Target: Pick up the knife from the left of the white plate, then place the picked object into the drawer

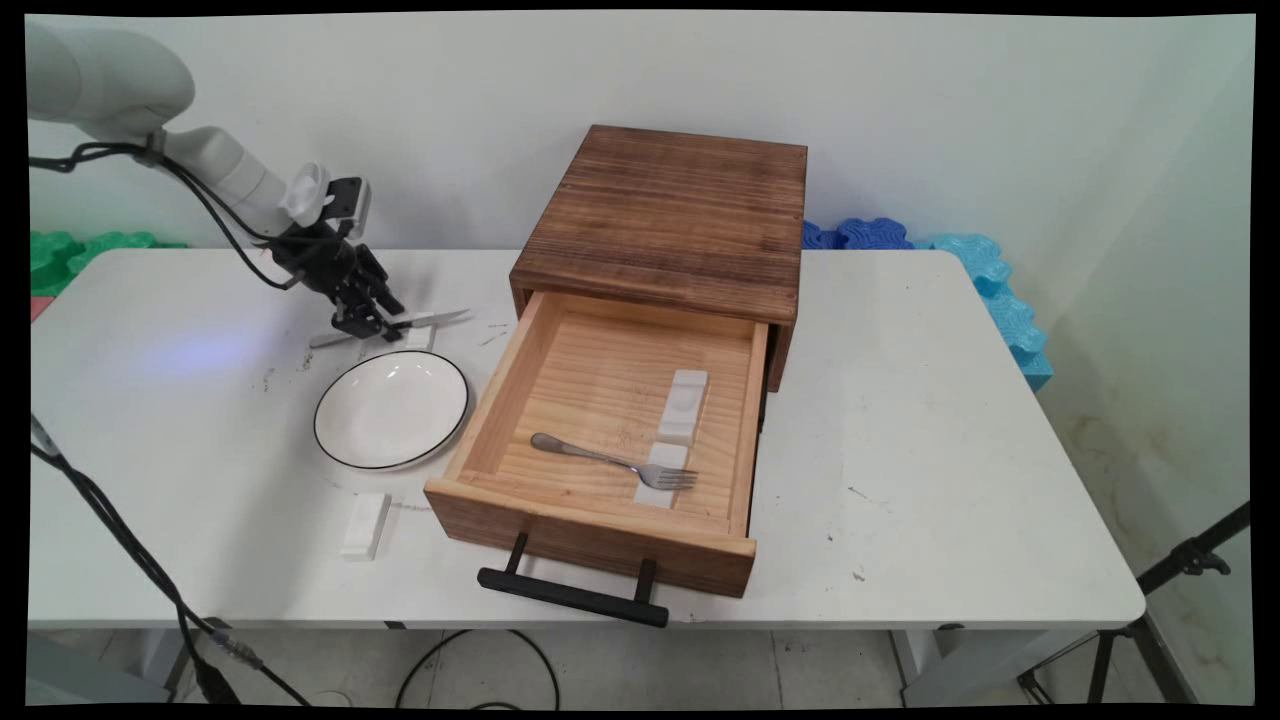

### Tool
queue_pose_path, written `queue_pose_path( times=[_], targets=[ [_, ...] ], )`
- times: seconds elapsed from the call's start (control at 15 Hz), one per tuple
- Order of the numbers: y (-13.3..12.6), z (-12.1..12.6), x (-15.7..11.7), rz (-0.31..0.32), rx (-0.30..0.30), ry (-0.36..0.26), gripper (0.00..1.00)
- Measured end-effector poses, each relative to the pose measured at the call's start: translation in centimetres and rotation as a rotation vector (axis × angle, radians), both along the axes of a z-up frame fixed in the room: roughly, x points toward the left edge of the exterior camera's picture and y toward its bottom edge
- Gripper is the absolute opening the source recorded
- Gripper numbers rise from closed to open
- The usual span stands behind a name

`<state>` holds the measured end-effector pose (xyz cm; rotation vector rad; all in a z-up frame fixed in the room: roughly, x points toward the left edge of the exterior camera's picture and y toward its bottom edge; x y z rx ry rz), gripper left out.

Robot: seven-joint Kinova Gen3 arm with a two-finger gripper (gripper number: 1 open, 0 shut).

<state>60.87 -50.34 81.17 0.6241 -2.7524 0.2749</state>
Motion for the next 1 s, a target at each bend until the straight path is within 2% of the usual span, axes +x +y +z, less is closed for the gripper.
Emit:
queue_pose_path(
  times=[0.67,1.0],
  targets=[
    [0.8,-0.5,-0.3,-0.014,0.005,-0.001,0.00],
    [1.3,0.6,-0.3,-0.021,-0.009,0.000,0.00]
  ],
)
